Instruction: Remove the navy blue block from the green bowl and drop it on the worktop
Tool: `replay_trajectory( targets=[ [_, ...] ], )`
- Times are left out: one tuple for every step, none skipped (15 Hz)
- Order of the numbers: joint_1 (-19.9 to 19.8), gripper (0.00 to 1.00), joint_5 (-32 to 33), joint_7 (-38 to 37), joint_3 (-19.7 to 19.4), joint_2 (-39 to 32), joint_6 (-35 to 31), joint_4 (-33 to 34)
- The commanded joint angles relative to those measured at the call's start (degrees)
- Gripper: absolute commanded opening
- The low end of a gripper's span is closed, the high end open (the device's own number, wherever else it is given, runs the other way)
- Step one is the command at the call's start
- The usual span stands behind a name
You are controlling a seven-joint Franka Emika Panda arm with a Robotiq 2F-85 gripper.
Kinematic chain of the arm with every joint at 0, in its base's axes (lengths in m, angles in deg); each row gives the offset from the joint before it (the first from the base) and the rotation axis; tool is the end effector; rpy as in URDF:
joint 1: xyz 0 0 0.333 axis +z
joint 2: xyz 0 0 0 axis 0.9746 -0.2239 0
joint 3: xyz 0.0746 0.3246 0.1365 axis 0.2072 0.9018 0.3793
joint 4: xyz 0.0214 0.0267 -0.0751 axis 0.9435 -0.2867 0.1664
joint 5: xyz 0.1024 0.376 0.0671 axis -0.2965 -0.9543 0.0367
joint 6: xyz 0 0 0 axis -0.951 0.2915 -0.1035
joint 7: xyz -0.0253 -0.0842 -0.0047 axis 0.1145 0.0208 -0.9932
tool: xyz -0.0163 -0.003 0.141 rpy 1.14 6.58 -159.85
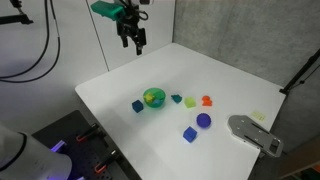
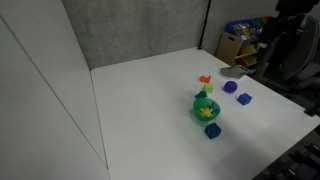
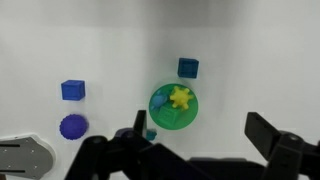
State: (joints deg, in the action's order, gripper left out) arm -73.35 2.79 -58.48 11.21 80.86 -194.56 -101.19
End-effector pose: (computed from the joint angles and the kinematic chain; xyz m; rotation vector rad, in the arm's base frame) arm 0.4658 0.0389 0.4821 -3.1345 0.0335 0.0849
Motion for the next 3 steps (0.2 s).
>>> replay_trajectory(
  targets=[
    [-0.55, 1.0, -1.67, 2.37, 0.18, 4.62, -0.54, -3.65],
    [-0.73, 1.0, -0.7, 0.84, 0.66, 2.1, 0.13, -1.43],
    [-0.73, 1.0, -0.72, 0.91, 0.67, 2.81, 0.13, -2.03]
  ],
)
